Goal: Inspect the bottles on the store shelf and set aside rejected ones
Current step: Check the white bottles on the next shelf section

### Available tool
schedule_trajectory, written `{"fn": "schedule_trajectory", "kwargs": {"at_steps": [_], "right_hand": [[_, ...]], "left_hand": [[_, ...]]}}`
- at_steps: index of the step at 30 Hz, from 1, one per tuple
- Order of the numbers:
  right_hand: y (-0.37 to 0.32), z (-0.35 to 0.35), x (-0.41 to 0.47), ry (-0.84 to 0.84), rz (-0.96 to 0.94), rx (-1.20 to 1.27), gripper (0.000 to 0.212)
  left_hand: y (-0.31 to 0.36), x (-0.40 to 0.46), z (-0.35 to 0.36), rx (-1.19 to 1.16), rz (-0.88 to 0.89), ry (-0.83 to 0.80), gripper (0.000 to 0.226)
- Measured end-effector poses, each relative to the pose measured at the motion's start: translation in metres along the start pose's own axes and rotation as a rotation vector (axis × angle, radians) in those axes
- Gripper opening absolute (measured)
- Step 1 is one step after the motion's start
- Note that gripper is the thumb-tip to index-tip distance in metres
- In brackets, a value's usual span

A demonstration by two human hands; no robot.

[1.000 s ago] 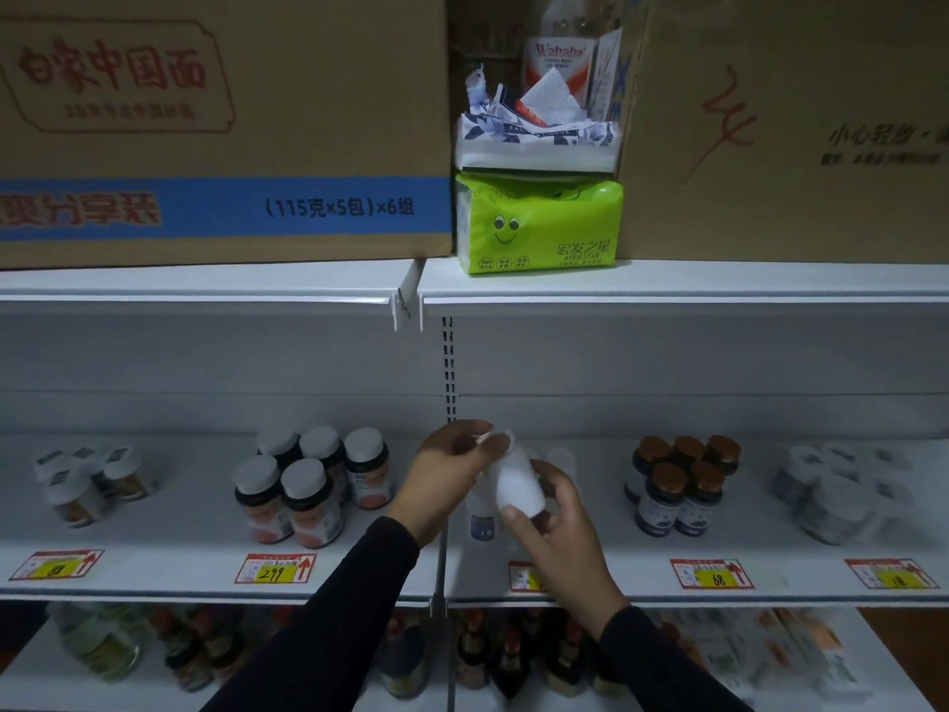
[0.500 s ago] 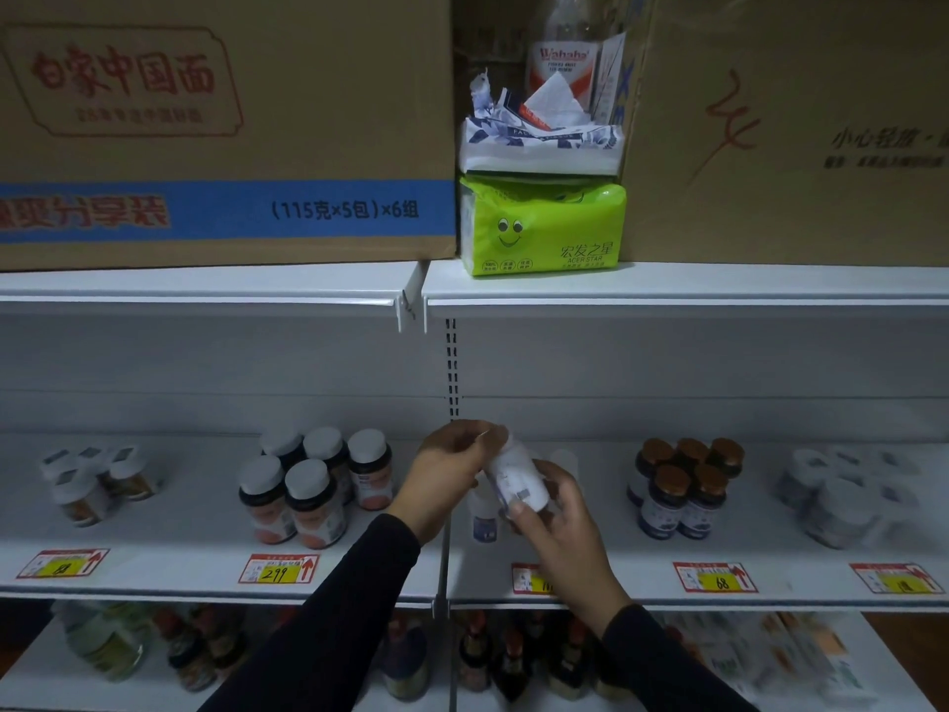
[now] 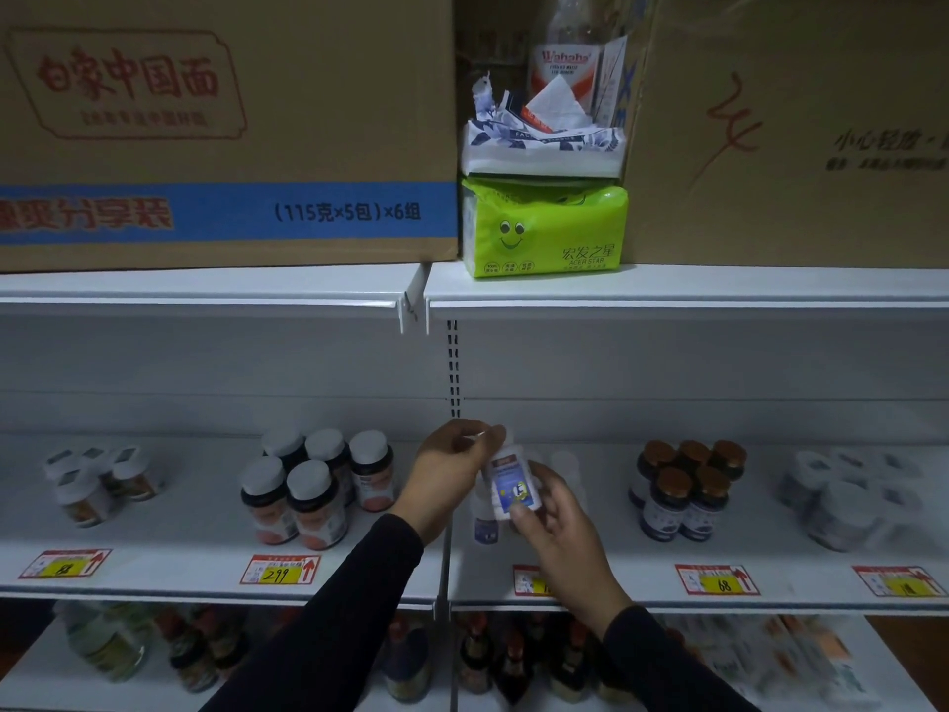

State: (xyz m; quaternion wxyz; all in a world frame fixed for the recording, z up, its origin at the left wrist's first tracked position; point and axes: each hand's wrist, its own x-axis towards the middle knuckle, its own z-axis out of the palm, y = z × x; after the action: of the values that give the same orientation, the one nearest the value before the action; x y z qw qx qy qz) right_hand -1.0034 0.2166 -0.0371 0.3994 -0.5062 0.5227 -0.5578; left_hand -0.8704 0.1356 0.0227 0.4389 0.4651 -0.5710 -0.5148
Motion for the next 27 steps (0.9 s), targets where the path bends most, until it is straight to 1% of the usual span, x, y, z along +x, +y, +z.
{"fn": "schedule_trajectory", "kwargs": {"at_steps": [4,9,12,16,18,20,23,25,27], "right_hand": [[0.001,-0.001,0.001,-0.004,0.0,-0.007,0.032],[0.002,0.001,0.0,0.009,-0.01,0.0,0.04],[0.003,0.0,-0.001,0.0,-0.016,-0.008,0.029],[-0.001,-0.001,-0.002,0.01,-0.021,-0.021,0.034],[-0.003,-0.001,-0.002,0.01,-0.03,-0.025,0.034],[-0.005,-0.002,-0.003,0.015,-0.044,-0.037,0.04],[-0.007,-0.003,-0.005,-0.006,-0.058,-0.064,0.053],[-0.008,-0.003,-0.005,-0.024,-0.067,-0.104,0.059],[-0.007,-0.004,-0.005,-0.029,-0.063,-0.107,0.064]], "left_hand": [[-0.001,0.001,-0.001,0.025,-0.001,-0.014,0.018],[0.0,-0.001,0.0,0.026,-0.006,-0.007,0.016],[0.001,-0.004,0.0,0.038,-0.004,-0.021,0.016],[0.006,-0.009,-0.001,0.095,-0.005,-0.121,0.011],[0.006,-0.013,0.001,0.129,-0.012,-0.173,0.014],[0.006,-0.014,0.003,0.129,-0.078,-0.182,0.022],[0.01,-0.016,0.004,0.125,-0.227,-0.193,0.036],[0.013,-0.017,0.003,0.068,-0.348,-0.197,0.039],[0.014,-0.019,0.002,0.034,-0.413,-0.195,0.041]]}}
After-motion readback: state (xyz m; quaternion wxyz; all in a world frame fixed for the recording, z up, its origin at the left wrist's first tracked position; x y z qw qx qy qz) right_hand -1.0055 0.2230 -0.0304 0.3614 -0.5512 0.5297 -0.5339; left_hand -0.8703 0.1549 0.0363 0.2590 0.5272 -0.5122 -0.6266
